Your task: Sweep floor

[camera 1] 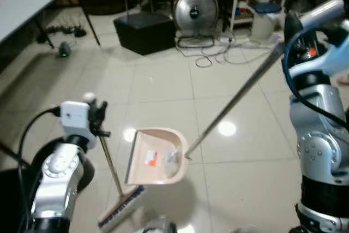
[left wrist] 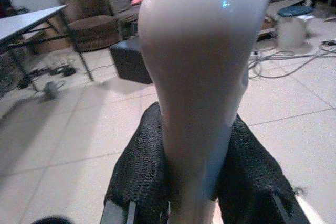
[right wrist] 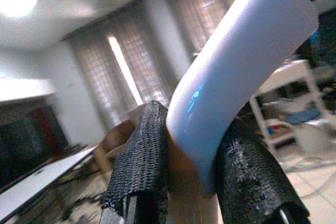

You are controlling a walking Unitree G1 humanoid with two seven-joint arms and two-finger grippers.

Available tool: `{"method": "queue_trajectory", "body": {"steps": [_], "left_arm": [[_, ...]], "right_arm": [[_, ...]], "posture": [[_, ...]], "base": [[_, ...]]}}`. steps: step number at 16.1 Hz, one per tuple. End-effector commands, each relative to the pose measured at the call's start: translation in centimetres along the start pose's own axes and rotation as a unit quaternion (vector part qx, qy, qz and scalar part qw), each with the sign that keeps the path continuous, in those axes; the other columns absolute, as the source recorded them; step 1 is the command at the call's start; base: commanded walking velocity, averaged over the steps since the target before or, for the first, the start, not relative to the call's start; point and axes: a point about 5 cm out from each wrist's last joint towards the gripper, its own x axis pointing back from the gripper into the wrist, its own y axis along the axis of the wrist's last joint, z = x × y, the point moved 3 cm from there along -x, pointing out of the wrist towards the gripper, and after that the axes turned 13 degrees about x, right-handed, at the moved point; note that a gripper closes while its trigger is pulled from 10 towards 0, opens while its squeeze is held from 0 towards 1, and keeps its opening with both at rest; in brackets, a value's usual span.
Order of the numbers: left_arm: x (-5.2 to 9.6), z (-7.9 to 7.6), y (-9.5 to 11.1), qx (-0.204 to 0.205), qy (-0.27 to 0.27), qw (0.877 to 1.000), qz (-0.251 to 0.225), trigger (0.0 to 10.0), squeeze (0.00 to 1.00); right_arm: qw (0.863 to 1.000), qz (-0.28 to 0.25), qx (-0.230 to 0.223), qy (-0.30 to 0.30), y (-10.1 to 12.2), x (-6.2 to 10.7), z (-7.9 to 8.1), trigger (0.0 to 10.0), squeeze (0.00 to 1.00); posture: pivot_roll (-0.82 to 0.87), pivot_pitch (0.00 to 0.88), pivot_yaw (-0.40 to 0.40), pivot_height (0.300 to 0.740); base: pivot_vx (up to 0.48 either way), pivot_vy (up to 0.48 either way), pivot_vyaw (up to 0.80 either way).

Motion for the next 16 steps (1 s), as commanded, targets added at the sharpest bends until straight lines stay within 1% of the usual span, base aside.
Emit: {"method": "queue_trajectory", "body": {"steps": [1, 8, 10, 11, 13, 16], "left_arm": [[0.1, -0.7, 1.4, -0.015, -0.012, 0.999, -0.026, 10.0, 0.00], [0.7, -1.5, 1.3, -0.014, -0.012, 1.000, -0.025, 10.0, 0.00], [0.8, -1.8, 1.3, -0.009, -0.013, 1.000, -0.025, 10.0, 0.00], [0.9, -2.0, 1.2, -0.007, -0.014, 1.000, -0.025, 10.0, 0.00], [0.8, -2.3, 0.9, -0.001, -0.014, 1.000, -0.020, 10.0, 0.00], [0.8, -2.4, 0.7, 0.003, -0.011, 1.000, -0.017, 10.0, 0.00]], "right_arm": [[1.000, -0.018, -0.008, 0.012, 1.4, -0.5, 0.4, 10.0, 0.00], [1.000, -0.012, 0.000, 0.003, 2.0, -1.0, -0.8, 10.0, 0.00], [1.000, -0.009, 0.008, 0.002, 2.1, -1.2, -0.9, 10.0, 0.00], [1.000, -0.009, 0.019, 0.003, 2.2, -1.4, -0.9, 10.0, 0.00], [0.999, -0.008, 0.031, 0.006, 2.2, -1.9, -0.7, 10.0, 0.00], [0.999, -0.009, 0.040, 0.011, 2.5, -2.4, -0.5, 10.0, 0.00]], "posture": [[0.02, 0.000, 0.159, 0.740], [0.02, 0.000, 0.154, 0.740], [0.02, 0.000, 0.152, 0.740], [0.02, 0.000, 0.149, 0.740], [0.02, 0.000, 0.142, 0.740], [0.02, 0.000, 0.136, 0.740]], "base": [[0.000, 0.000, 0.80], [0.000, 0.000, 0.80], [0.317, 0.000, 0.80], [0.352, 0.000, 0.42], [0.399, 0.000, 0.00], [0.406, 0.000, 0.00]]}}
